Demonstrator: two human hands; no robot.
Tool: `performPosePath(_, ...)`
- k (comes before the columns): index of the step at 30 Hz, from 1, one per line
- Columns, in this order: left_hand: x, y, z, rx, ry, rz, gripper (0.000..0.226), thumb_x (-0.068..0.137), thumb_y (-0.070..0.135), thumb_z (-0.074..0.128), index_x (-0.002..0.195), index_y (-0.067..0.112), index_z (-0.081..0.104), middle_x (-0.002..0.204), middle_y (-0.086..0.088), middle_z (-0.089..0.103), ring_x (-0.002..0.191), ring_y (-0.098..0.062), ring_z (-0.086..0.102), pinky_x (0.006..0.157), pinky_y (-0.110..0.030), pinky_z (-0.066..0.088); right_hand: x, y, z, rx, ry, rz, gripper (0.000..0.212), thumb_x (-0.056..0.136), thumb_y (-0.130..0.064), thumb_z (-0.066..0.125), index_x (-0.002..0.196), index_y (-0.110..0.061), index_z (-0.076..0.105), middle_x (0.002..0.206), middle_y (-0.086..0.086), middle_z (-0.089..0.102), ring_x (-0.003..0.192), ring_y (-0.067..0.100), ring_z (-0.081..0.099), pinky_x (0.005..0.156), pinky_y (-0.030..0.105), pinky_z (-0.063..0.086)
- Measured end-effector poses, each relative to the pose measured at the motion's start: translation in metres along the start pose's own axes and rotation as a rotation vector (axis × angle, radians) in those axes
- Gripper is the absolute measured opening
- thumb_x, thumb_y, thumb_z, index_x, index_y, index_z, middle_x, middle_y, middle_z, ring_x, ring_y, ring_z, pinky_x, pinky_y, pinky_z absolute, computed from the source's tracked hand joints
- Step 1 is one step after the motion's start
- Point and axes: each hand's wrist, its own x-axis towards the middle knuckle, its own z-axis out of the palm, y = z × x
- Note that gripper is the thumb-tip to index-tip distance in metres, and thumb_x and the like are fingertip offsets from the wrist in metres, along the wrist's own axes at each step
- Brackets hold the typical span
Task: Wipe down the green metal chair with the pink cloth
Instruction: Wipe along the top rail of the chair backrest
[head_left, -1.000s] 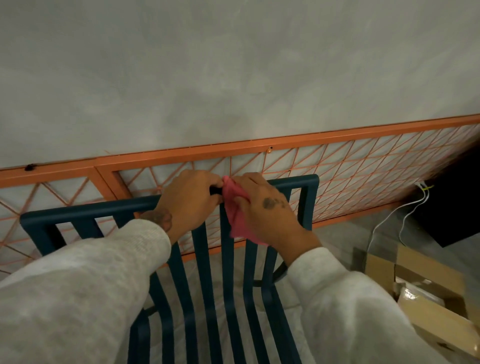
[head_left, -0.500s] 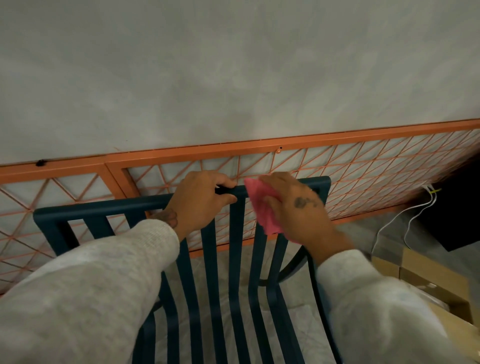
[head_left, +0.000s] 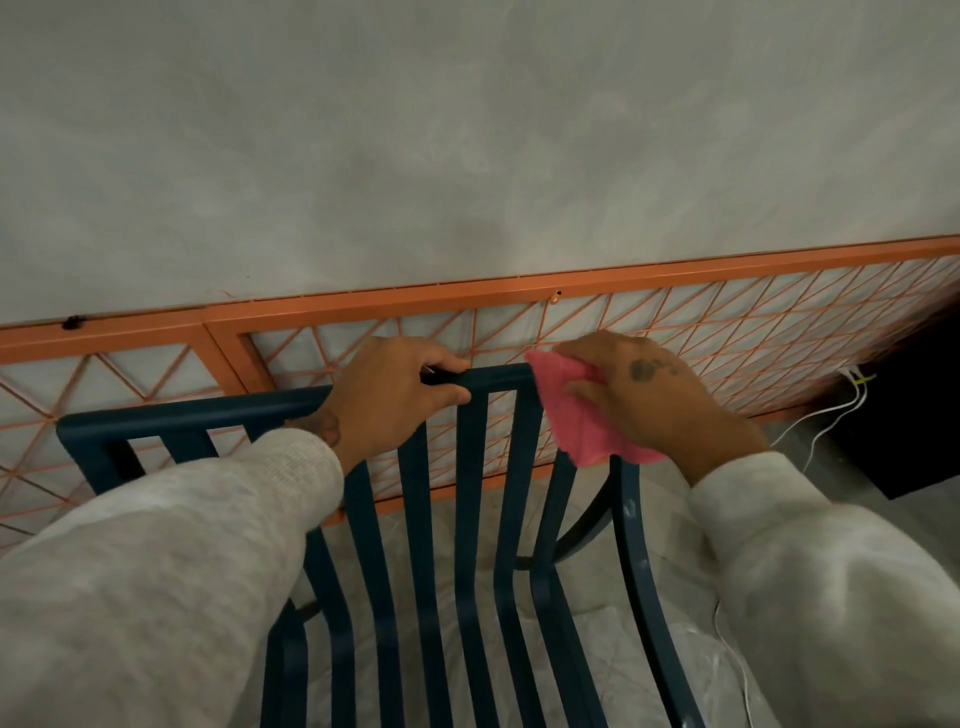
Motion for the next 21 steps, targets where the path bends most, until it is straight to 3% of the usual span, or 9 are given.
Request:
performPosePath(3,-0.001,-0.002,-0.001,-0.034,0.0,0.013,0.028,0.081,0.027,0.077,0.109,0.025,0.074,0.103,0.01,0.073,0.089,-0.002,0.065,0.083,-0.02,0.05,0.006,-0.049,0.016,0.041,-0.026,-0.088,0.032,0.099,-0.035,0.048,0.129,-0.025,0.057,0.123,0.001,0.06,0.105,0.025,0.061,0.088,0.039,0.052)
performPosePath(5,-0.001,-0.003,-0.001,-0.049,0.006,0.034,0.025,0.08,0.028,0.078,0.105,0.028,0.075,0.099,0.014,0.073,0.089,0.0,0.066,0.083,-0.021,0.053,0.009,-0.066,0.029,0.052,0.031,-0.105,0.035,0.098,-0.034,0.051,0.132,-0.025,0.055,0.127,-0.003,0.057,0.11,0.024,0.058,0.088,0.037,0.05)
performPosePath(9,-0.002,-0.003,0.0,-0.015,0.024,0.03,0.031,0.08,0.027,0.077,0.111,0.025,0.073,0.105,0.013,0.071,0.094,-0.005,0.065,0.088,-0.025,0.051,0.003,-0.027,0.025,0.014,0.074,-0.117,0.038,0.099,-0.038,0.049,0.137,-0.031,0.05,0.132,-0.007,0.057,0.109,0.022,0.061,0.085,0.039,0.053)
performPosePath(16,-0.003,-0.003,0.003,-0.002,0.04,0.021,0.033,0.08,0.029,0.077,0.113,0.024,0.072,0.111,0.007,0.072,0.101,-0.009,0.064,0.094,-0.031,0.051,-0.009,0.039,0.008,-0.044,0.081,0.117,0.039,0.099,-0.032,0.051,0.138,-0.03,0.05,0.134,-0.003,0.058,0.114,0.027,0.06,0.094,0.045,0.051)
performPosePath(21,-0.003,-0.003,0.001,0.0,0.038,0.014,0.031,0.08,0.031,0.077,0.111,0.026,0.073,0.105,0.009,0.073,0.092,-0.005,0.064,0.086,-0.024,0.05,-0.004,-0.034,0.022,-0.024,0.11,-0.009,0.037,0.094,-0.022,0.059,0.131,-0.022,0.055,0.126,0.001,0.059,0.105,0.027,0.062,0.085,0.041,0.054)
